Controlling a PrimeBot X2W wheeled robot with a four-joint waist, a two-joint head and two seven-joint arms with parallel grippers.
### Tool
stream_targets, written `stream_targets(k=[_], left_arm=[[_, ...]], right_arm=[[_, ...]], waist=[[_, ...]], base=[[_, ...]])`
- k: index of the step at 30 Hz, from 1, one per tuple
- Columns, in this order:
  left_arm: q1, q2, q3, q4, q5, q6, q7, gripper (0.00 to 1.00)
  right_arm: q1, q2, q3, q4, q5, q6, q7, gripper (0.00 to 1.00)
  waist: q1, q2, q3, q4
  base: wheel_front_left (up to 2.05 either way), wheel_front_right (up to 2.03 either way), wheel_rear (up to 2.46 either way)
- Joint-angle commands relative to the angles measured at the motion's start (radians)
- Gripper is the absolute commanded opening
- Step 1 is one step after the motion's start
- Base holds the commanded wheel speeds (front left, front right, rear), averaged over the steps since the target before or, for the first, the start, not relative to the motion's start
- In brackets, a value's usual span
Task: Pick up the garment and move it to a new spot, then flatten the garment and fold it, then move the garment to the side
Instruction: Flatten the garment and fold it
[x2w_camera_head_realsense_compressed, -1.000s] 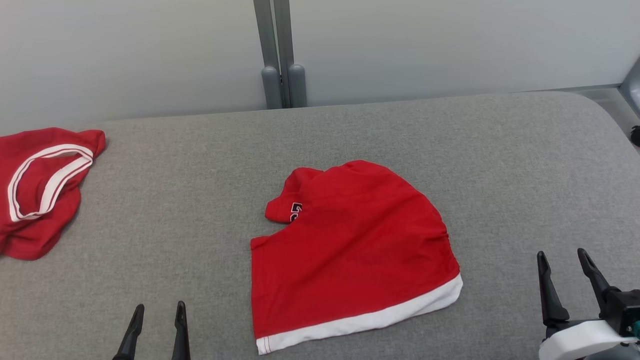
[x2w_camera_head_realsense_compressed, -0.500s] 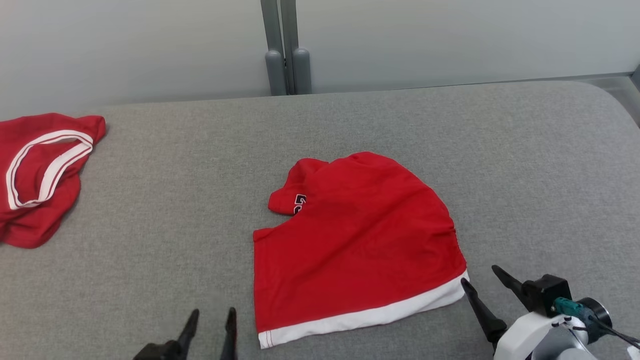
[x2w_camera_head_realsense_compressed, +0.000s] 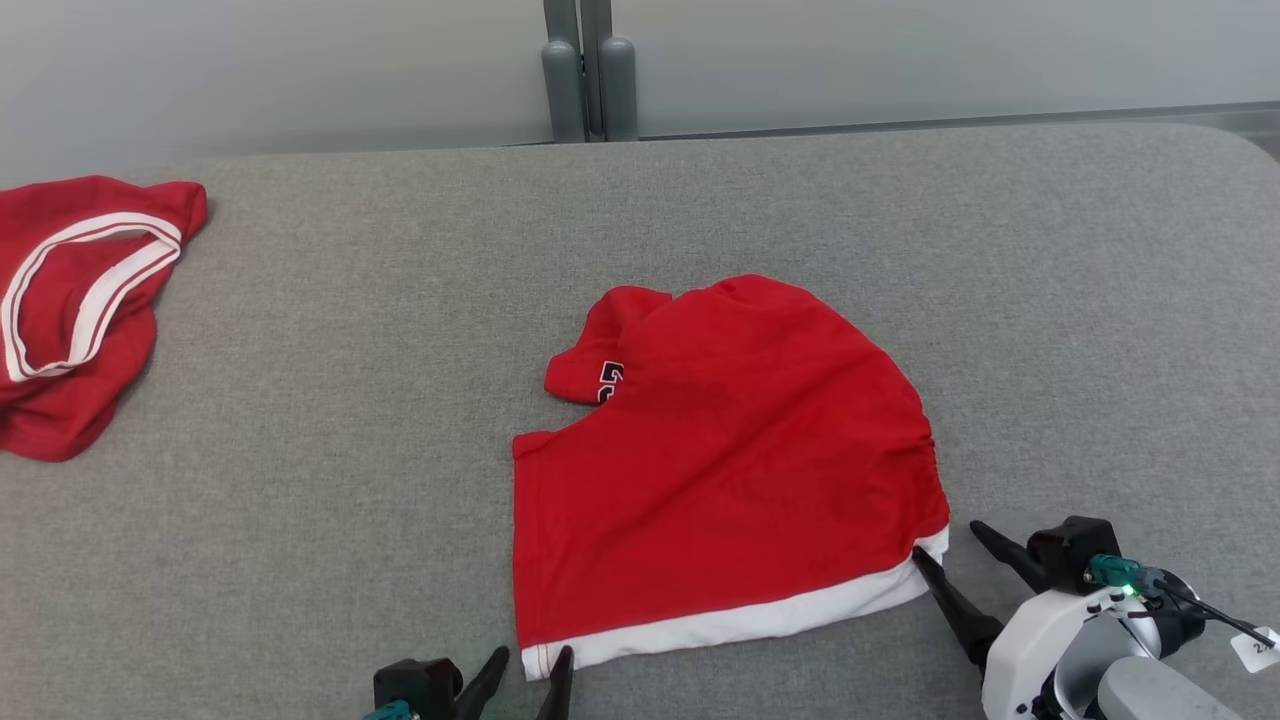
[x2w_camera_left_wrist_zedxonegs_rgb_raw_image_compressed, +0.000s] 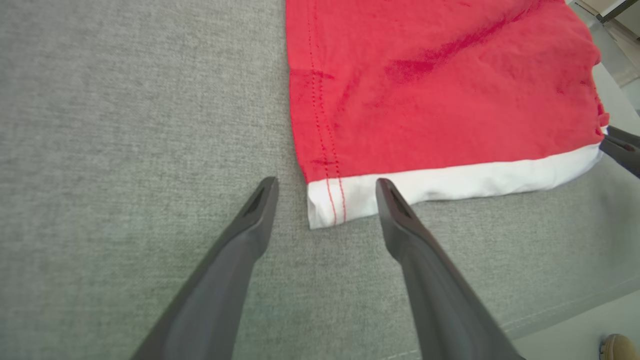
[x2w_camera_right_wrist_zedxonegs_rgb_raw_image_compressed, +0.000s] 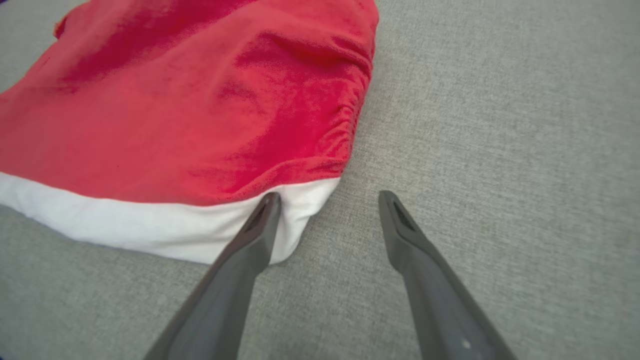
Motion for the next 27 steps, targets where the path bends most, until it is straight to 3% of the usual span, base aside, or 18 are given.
stream_targets(k=[1,3,5,9,10,12,14,20,24,27], left_arm=[[-0.022,0.005,-0.006,0.015,-0.011,0.01,-0.007,1.0],[-0.038,0.005,-0.01,0.036,-0.023,0.015,-0.017,1.0],[-0.053,0.005,-0.019,0.059,-0.024,0.021,-0.02,1.0],[-0.068,0.005,-0.032,0.101,-0.051,0.033,-0.004,1.0],[-0.069,0.005,-0.033,0.111,-0.053,0.036,0.0,1.0],[-0.065,0.005,-0.038,0.129,-0.06,0.03,0.009,1.0],[-0.054,0.005,-0.047,0.145,-0.069,0.022,0.027,0.0],[-0.009,0.011,-0.035,0.072,-0.139,-0.011,0.063,0.0],[0.022,0.034,-0.024,-0.167,-0.211,-0.034,0.119,0.0],[0.057,0.059,-0.025,-0.416,-0.257,-0.035,0.187,0.0]], right_arm=[[-0.018,-0.001,0.016,0.011,0.011,-0.001,-0.01,1.0],[-0.033,0.003,0.042,0.022,0.025,-0.001,-0.01,0.98],[-0.045,0.005,0.067,0.033,0.039,-0.001,-0.012,0.86],[-0.067,0.005,0.118,0.051,0.06,-0.001,-0.019,0.75],[-0.073,0.006,0.13,0.056,0.064,-0.001,-0.022,0.67],[-0.085,0.007,0.157,0.061,0.074,-0.001,-0.026,0.38],[-0.099,0.007,0.175,0.064,0.091,-0.001,-0.04,0.0],[-0.075,-0.026,0.125,0.019,0.164,-0.001,-0.092,0.0],[0.009,-0.11,0.057,-0.157,0.23,-0.001,-0.098,0.0],[0.087,-0.195,-0.039,-0.373,0.292,-0.001,-0.088,0.0]], waist=[[0.0,0.0,0.009,-0.003],[0.0,0.0,0.017,-0.005],[0.0,0.0,0.021,-0.005],[0.0,0.0,0.028,-0.007],[0.0,0.0,0.029,-0.008],[0.0,0.0,0.029,-0.01],[0.0,0.0,0.026,-0.013],[0.0,0.0,0.003,-0.015],[0.0,0.0,-0.006,-0.024],[0.0,0.0,0.001,-0.051]], base=[[0.0,0.0,0.0],[0.0,0.0,0.0],[0.0,0.0,0.0],[0.0,0.0,0.0],[0.0,0.0,0.0],[0.0,0.0,0.0],[0.0,0.0,0.0],[0.0,0.0,0.0],[0.0,0.0,0.0],[0.0,0.0,0.0]])
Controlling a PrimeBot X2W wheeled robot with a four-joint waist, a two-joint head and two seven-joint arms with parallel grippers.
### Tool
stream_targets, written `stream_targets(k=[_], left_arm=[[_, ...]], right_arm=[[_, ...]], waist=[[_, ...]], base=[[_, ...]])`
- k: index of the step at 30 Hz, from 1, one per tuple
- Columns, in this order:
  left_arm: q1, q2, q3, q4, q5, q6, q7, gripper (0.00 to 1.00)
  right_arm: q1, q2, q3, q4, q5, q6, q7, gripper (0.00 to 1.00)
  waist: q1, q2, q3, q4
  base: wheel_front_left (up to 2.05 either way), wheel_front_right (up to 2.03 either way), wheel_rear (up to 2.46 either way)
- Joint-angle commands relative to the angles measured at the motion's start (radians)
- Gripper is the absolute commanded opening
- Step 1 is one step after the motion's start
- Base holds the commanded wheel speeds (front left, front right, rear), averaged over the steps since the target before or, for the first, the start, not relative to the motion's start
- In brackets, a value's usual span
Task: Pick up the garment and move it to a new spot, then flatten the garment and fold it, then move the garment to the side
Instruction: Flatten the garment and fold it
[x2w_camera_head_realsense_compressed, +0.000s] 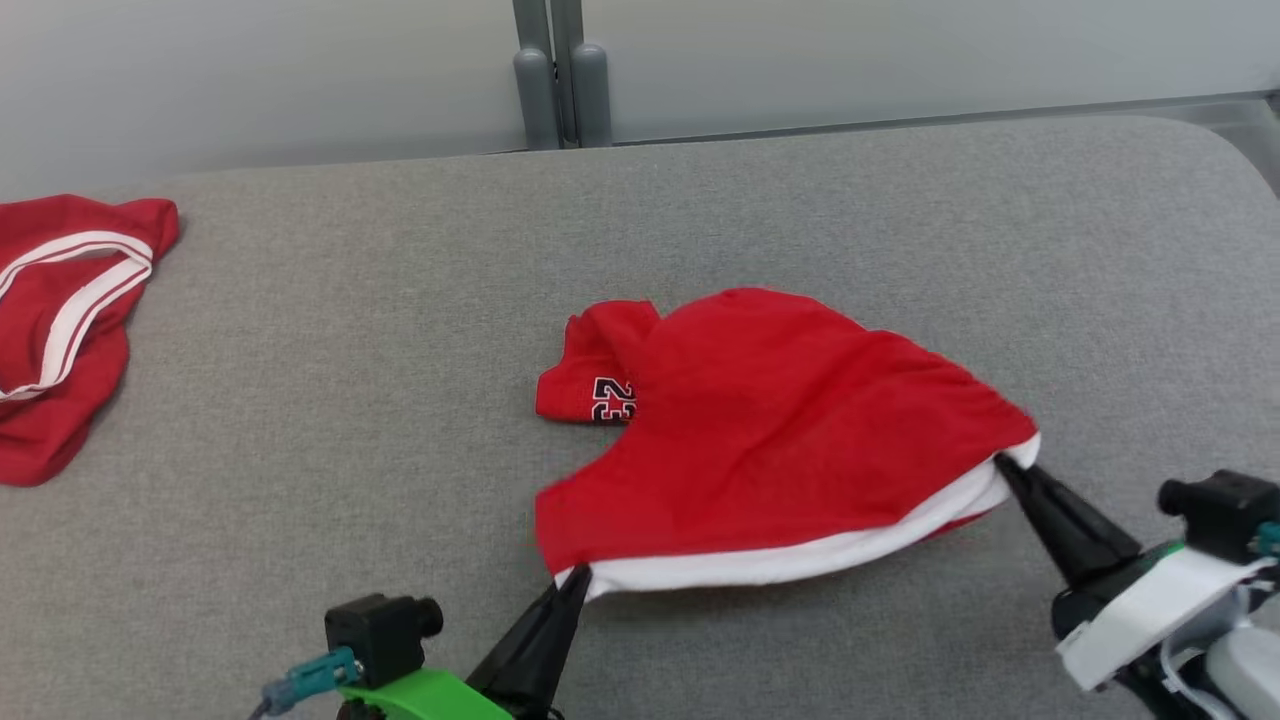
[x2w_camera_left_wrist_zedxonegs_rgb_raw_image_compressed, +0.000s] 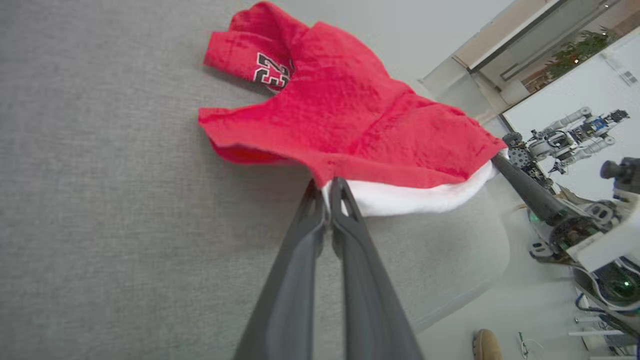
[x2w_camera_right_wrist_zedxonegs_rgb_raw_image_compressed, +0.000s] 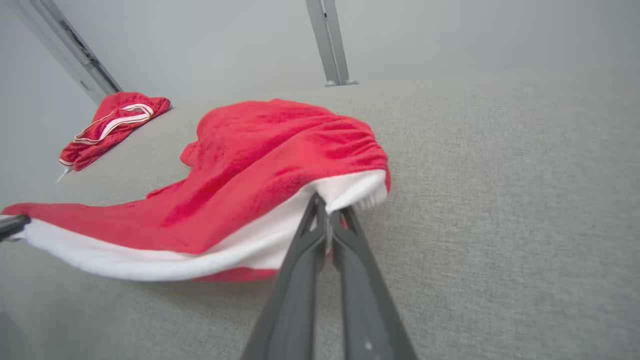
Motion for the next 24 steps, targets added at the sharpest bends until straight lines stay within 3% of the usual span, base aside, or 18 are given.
stream_targets(k=[1,7,11,15,17,21,24], left_arm=[[0.009,0.012,0.003,-0.09,-0.018,0.007,0.025,0.0],[-0.165,0.021,0.011,-0.472,-0.047,0.07,0.196,0.0],[-0.45,0.011,0.038,-0.479,-0.055,0.109,0.333,0.0],[-0.797,0.015,0.085,-0.311,-0.045,0.132,0.447,0.0],[-0.964,0.017,0.104,-0.182,-0.02,0.128,0.465,0.0],[-1.281,0.012,0.144,0.087,0.063,0.121,0.393,0.0],[-1.446,-0.003,0.165,0.262,0.103,0.112,0.276,0.0]], right_arm=[[0.025,-0.036,-0.05,-0.089,0.024,0.0,0.014,0.0],[0.079,-0.169,-0.41,-0.52,0.118,0.0,0.163,0.0],[-0.05,-0.208,-0.584,-0.58,0.133,0.0,0.319,0.0],[-0.323,-0.207,-0.611,-0.498,0.092,-0.001,0.471,0.0],[-0.497,-0.162,-0.574,-0.418,0.046,-0.001,0.551,0.0],[-0.872,-0.05,-0.47,-0.228,-0.112,-0.001,0.642,0.0],[-1.082,0.05,-0.409,-0.091,-0.219,-0.001,0.616,0.0]], waist=[[0.0,0.0,0.013,-0.027],[0.0,0.0,0.129,-0.086],[0.0,0.0,0.238,-0.092],[0.0,0.0,0.374,-0.083],[0.0,0.0,0.433,-0.077],[0.0,0.0,0.532,-0.068],[0.0,0.0,0.564,-0.069]], base=[[0.0,0.0,0.0],[0.0,0.0,0.0],[0.0,0.0,0.0],[0.0,0.0,0.0],[0.0,0.0,0.0],[0.0,0.0,0.0],[0.0,0.0,0.0]])
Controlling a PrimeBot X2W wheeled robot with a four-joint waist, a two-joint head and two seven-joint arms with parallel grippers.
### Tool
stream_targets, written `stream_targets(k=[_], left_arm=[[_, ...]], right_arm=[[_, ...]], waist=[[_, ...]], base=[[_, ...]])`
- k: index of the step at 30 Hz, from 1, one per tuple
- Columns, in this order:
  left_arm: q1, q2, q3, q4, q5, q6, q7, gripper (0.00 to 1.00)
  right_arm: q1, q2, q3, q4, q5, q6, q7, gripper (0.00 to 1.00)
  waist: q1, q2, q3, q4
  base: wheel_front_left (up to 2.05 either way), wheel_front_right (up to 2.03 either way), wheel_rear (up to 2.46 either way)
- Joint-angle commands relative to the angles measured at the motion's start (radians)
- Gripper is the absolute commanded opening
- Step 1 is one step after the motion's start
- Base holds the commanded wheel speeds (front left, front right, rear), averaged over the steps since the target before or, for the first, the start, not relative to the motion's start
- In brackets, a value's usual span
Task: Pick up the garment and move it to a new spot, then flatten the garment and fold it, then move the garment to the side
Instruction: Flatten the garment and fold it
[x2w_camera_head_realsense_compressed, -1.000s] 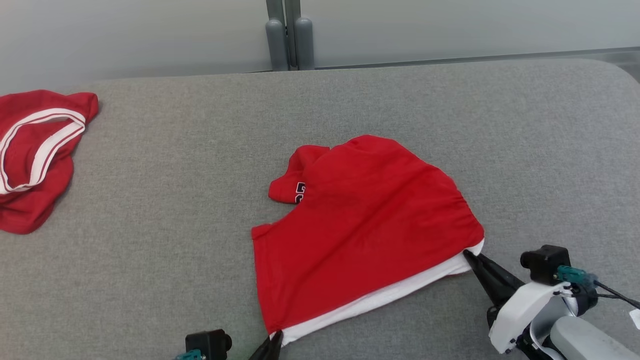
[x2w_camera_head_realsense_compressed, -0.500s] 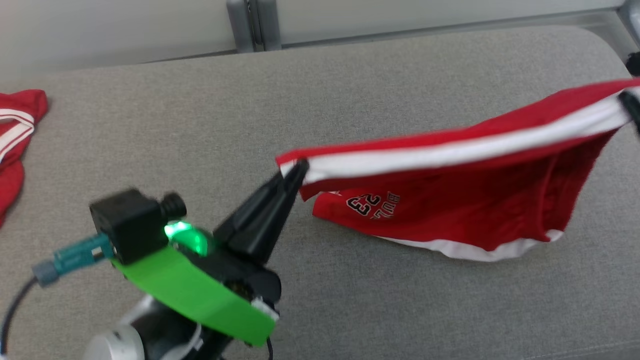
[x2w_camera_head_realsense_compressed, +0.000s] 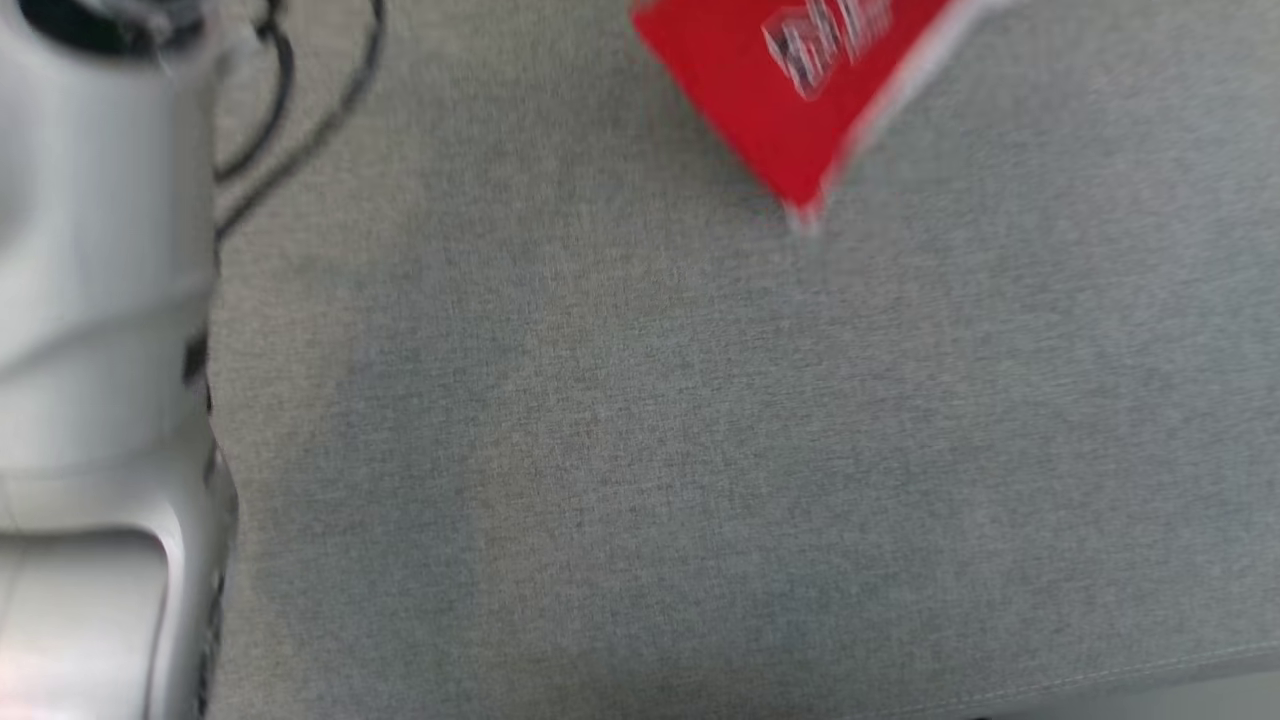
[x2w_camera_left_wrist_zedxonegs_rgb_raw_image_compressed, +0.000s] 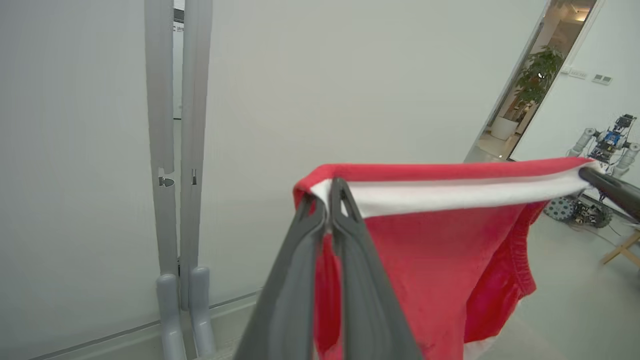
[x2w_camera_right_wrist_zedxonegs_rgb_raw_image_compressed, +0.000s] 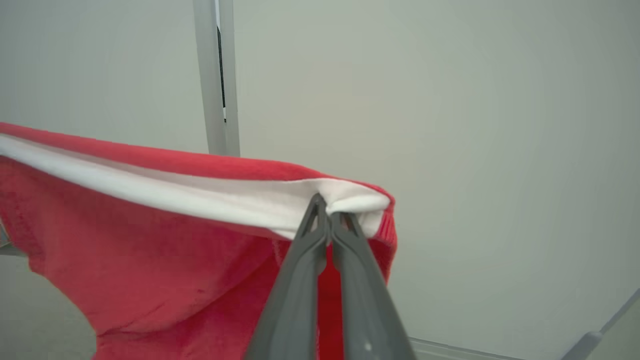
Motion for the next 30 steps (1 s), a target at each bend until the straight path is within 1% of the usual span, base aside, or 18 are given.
stream_targets(k=[1,2,3,5,7,9,11,14,16,18,21,22,23,25,28,30], left_arm=[[-0.075,-0.004,0.018,0.064,0.021,0.001,-0.064,0.0],[-0.119,-0.008,0.021,0.098,0.032,-0.012,-0.114,0.0],[-0.166,-0.012,0.038,0.153,0.03,-0.011,-0.175,0.0],[-0.222,-0.011,0.031,0.241,0.055,-0.045,-0.268,0.0],[-0.252,-0.004,0.024,0.328,0.081,-0.069,-0.347,0.0],[-0.258,-0.003,0.013,0.398,0.088,-0.091,-0.419,0.0],[-0.212,-0.004,-0.018,0.466,0.098,-0.111,-0.458,0.0],[-0.14,0.002,-0.052,0.525,0.091,-0.129,-0.517,0.0],[-0.063,0.0,-0.067,0.538,0.068,-0.135,-0.564,0.0],[0.035,-0.001,-0.093,0.529,0.061,-0.138,-0.601,0.0],[0.179,0.028,-0.133,0.467,0.064,-0.139,-0.653,0.0],[0.231,0.04,-0.139,0.443,0.065,-0.137,-0.668,0.0],[0.32,0.052,-0.148,0.415,0.066,-0.137,-0.686,0.0],[0.463,0.071,-0.146,0.338,0.069,-0.116,-0.706,0.0],[0.746,0.093,-0.134,0.19,0.042,-0.064,-0.717,0.0],[0.911,0.1,-0.134,0.095,0.023,-0.027,-0.716,0.0]], right_arm=[[-0.085,0.028,-0.003,0.057,-0.041,-0.002,-0.039,0.0],[-0.131,0.049,0.002,0.093,-0.061,-0.002,-0.058,0.0],[-0.182,0.08,0.005,0.138,-0.085,-0.002,-0.093,0.0],[-0.24,0.121,0.01,0.22,-0.121,-0.002,-0.159,0.0],[-0.261,0.155,0.02,0.289,-0.148,-0.002,-0.232,0.0],[-0.238,0.179,0.037,0.35,-0.15,-0.002,-0.286,0.0],[-0.192,0.189,0.069,0.398,-0.138,-0.002,-0.32,0.0],[-0.102,0.18,0.127,0.434,-0.109,-0.002,-0.362,0.0],[-0.009,0.152,0.174,0.429,-0.077,-0.002,-0.395,0.0],[0.089,0.107,0.217,0.404,-0.051,-0.002,-0.429,0.0],[0.233,0.029,0.275,0.331,-0.018,-0.002,-0.479,0.0],[0.286,0.011,0.29,0.308,-0.008,-0.002,-0.494,0.0],[0.367,-0.015,0.313,0.284,-0.004,-0.002,-0.518,0.0],[0.494,-0.064,0.317,0.233,0.017,-0.003,-0.544,0.0],[0.718,-0.113,0.322,0.147,0.044,-0.003,-0.55,0.0],[0.844,-0.145,0.314,0.095,0.036,-0.003,-0.538,0.0]], waist=[[-0.0003,0.0,0.163,0.01],[-0.0003,0.0,0.173,0.011],[-0.0003,0.0,0.185,0.012],[-0.0003,0.0,0.2,0.012],[-0.0003,0.0,0.204,0.011],[-0.0003,0.0,0.207,0.008],[-0.0003,0.0,0.204,0.006],[-0.0003,0.0,0.199,0.011],[-0.0003,0.0,0.193,0.017],[-0.0003,0.0,0.178,0.027],[-0.0003,0.0,0.146,0.04],[-0.0003,0.0,0.126,0.044],[-0.0003,0.0,0.081,0.05],[-0.0003,0.0,0.011,0.058],[-0.0003,0.0,-0.112,0.068],[-0.0003,0.0,-0.174,0.072]], base=[[0.0,0.0,0.0],[0.0,0.0,0.0],[0.0,0.0,0.0],[0.0,0.0,0.0],[0.0,0.0,0.0],[0.0,0.0,0.0],[0.0,0.0,0.0],[0.0,0.0,0.0],[0.0,0.0,0.0],[0.0,0.0,0.0],[0.0,0.0,0.0],[0.0,0.0,0.0],[0.0,0.0,0.0],[0.0,0.0,0.0],[0.0,0.0,0.0],[0.0,0.0,0.0]])
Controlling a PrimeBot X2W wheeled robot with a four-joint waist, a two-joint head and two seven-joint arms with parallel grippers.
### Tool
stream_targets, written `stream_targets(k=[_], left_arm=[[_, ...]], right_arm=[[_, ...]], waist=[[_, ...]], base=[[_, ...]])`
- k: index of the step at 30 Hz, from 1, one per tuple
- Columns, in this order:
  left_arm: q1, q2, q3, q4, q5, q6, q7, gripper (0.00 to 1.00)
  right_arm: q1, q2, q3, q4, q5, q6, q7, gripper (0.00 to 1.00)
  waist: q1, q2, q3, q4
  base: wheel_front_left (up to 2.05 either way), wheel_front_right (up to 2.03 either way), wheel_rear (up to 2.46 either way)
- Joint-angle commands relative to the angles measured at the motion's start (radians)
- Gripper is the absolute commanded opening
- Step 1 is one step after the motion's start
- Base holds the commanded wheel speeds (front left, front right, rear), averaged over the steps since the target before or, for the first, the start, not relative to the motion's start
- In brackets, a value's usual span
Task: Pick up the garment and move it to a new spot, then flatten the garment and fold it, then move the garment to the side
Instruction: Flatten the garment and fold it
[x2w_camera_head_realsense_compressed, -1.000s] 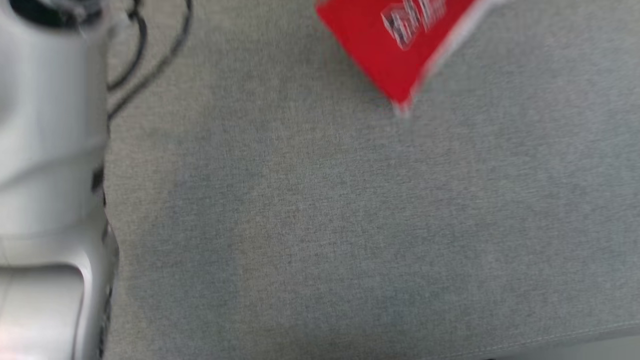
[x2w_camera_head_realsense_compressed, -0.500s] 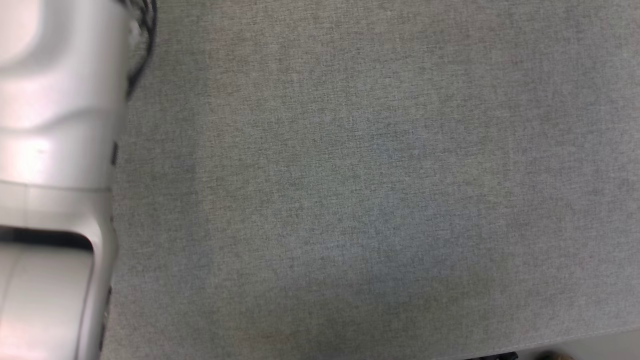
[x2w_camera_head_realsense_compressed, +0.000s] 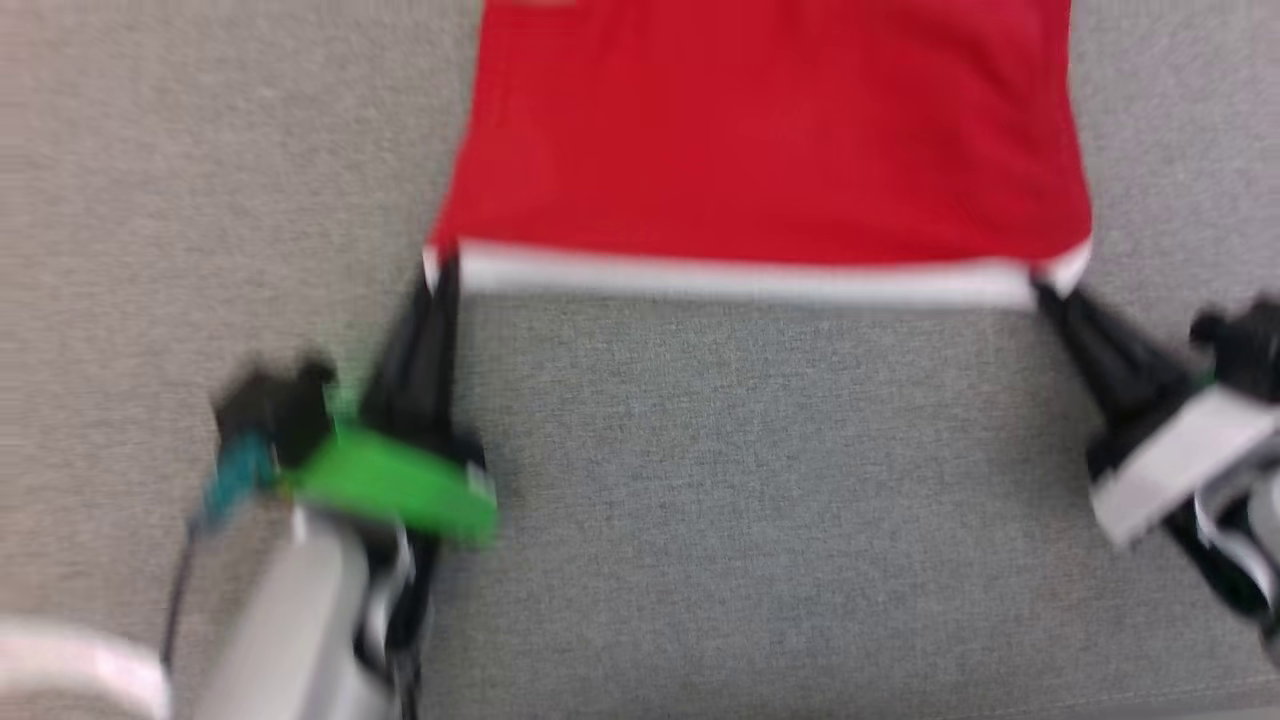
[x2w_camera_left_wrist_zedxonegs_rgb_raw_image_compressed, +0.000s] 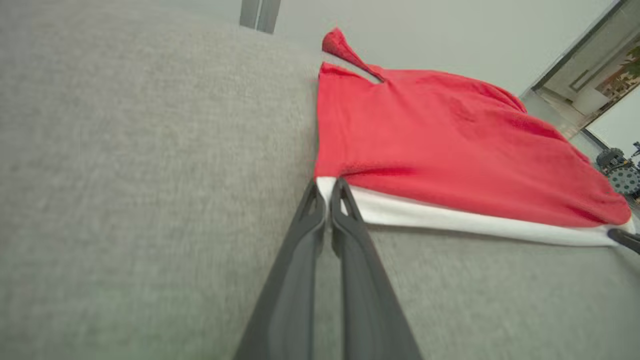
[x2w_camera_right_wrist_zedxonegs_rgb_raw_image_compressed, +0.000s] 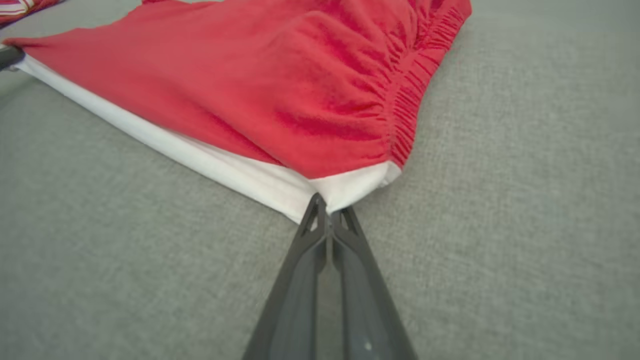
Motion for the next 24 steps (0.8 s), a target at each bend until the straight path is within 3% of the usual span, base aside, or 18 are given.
stream_targets(k=[1,2,5,11,16,21,24], left_arm=[[0.144,0.028,0.01,-0.044,-0.017,0.045,0.003,0.0],[0.313,0.036,0.002,-0.14,-0.022,0.096,0.005,0.0],[0.546,0.03,0.008,-0.264,-0.045,0.168,-0.002,0.0],[0.781,0.021,-0.014,-0.436,-0.098,0.211,0.021,0.0],[0.754,0.069,-0.014,-0.488,-0.078,0.224,0.091,0.0],[0.588,0.137,-0.002,-0.524,-0.044,0.229,0.224,0.0],[0.43,0.149,-0.002,-0.538,-0.043,0.226,0.323,0.0]], right_arm=[[0.108,-0.039,-0.033,-0.015,-0.008,-0.007,0.011,0.0],[0.252,-0.05,-0.072,-0.062,-0.025,-0.011,0.03,0.0],[0.464,-0.031,-0.141,-0.151,-0.064,-0.011,0.075,0.0],[0.819,0.065,-0.277,-0.354,-0.087,-0.01,0.177,0.0],[0.82,0.074,-0.298,-0.439,-0.08,-0.01,0.288,0.0],[0.688,0.072,-0.278,-0.451,-0.027,-0.007,0.391,0.0],[0.58,0.063,-0.243,-0.439,0.012,-0.005,0.428,0.0]], waist=[[0.0001,-0.0001,-0.238,0.026],[0.0001,-0.0001,-0.292,0.035],[0.0001,-0.0001,-0.34,0.039],[0.0001,-0.0001,-0.373,0.062],[0.0001,-0.0001,-0.351,0.011],[0.0001,-0.0001,-0.293,-0.028],[0.0001,-0.0001,-0.218,-0.052]], base=[[0.0,0.0,0.0],[0.0,0.0,0.0],[0.0,0.0,0.0],[0.0,0.0,0.0],[0.0,0.0,0.0],[0.0,0.0,0.0],[0.0,0.0,0.0]])
